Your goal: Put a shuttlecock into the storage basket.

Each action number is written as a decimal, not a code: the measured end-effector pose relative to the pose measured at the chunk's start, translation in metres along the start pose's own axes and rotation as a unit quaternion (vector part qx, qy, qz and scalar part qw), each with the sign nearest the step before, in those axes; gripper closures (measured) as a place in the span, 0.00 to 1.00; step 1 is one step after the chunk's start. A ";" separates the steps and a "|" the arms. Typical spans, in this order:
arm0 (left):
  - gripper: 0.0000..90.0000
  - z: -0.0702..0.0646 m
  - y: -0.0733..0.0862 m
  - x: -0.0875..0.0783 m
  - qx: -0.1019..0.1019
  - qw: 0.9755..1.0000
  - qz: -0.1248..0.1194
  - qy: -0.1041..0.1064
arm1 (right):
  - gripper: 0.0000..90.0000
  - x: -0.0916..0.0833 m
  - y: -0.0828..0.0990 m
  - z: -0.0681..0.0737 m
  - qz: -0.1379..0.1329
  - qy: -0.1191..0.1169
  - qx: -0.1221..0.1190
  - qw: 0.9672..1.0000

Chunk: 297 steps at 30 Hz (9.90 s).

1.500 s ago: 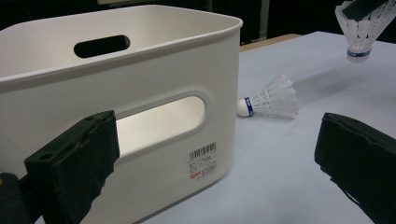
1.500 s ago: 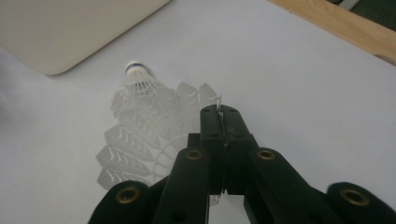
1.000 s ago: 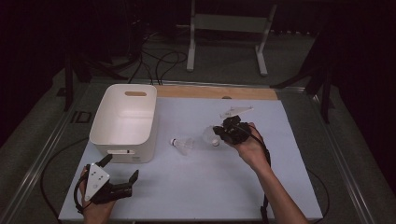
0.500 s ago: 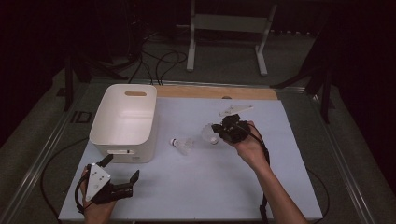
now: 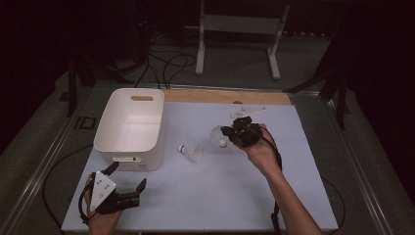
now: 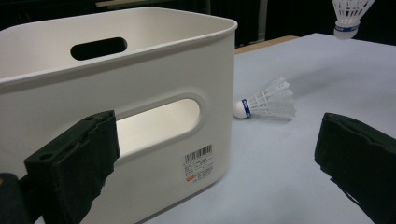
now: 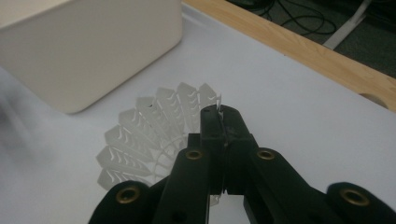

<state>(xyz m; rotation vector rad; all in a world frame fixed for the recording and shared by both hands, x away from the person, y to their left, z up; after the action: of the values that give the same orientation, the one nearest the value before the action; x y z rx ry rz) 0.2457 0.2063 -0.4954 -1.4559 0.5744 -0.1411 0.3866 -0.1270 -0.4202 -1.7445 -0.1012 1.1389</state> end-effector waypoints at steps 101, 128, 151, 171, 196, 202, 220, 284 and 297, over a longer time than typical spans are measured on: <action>0.00 0.002 -0.001 -0.001 -0.004 1.000 -0.007 -0.002 | 1.00 -0.008 -0.059 -0.007 -0.073 0.000 0.027 0.997; 0.00 0.002 0.000 -0.001 -0.003 1.000 -0.005 -0.002 | 1.00 -0.004 -0.072 -0.003 -0.081 -0.005 0.024 0.996; 0.00 0.002 -0.001 -0.001 -0.004 1.000 -0.005 -0.002 | 1.00 0.002 -0.084 0.004 -0.089 -0.014 0.023 0.996; 0.00 0.002 -0.001 -0.002 -0.004 1.000 -0.006 -0.001 | 1.00 0.004 -0.092 0.009 -0.096 -0.015 0.025 0.995; 0.00 0.003 -0.001 -0.002 -0.003 1.000 -0.007 -0.002 | 1.00 0.008 -0.100 0.019 -0.104 -0.025 0.019 0.994; 0.00 0.003 -0.001 -0.002 -0.003 1.000 -0.007 -0.002 | 1.00 0.009 -0.104 0.023 -0.108 -0.030 0.018 0.994; 0.00 0.003 -0.001 -0.002 -0.003 1.000 -0.006 -0.001 | 1.00 0.014 -0.111 0.031 -0.109 -0.037 0.019 0.993; 0.00 0.004 -0.001 -0.002 -0.004 1.000 -0.007 -0.001 | 1.00 0.036 -0.142 0.059 -0.115 -0.059 0.009 0.992; 0.00 0.005 -0.001 -0.003 -0.004 1.000 -0.008 -0.003 | 1.00 0.044 -0.148 0.070 -0.113 -0.062 0.000 0.992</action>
<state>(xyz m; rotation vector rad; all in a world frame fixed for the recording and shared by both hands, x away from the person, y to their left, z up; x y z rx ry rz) 0.2453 0.2120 -0.4935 -1.4683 0.5582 -0.1478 0.4218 0.0169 -0.3377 -1.6158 -0.3653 1.0779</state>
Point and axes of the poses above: each handheld gripper's, and its own axes: x roughly forward along the jaws, y roughly out of its underside, z roughly to its left, the point moved 5 cm from there along x, roughly forward along the jaws, and after that the axes turned 5 degrees about -x, right-handed, at the moved point
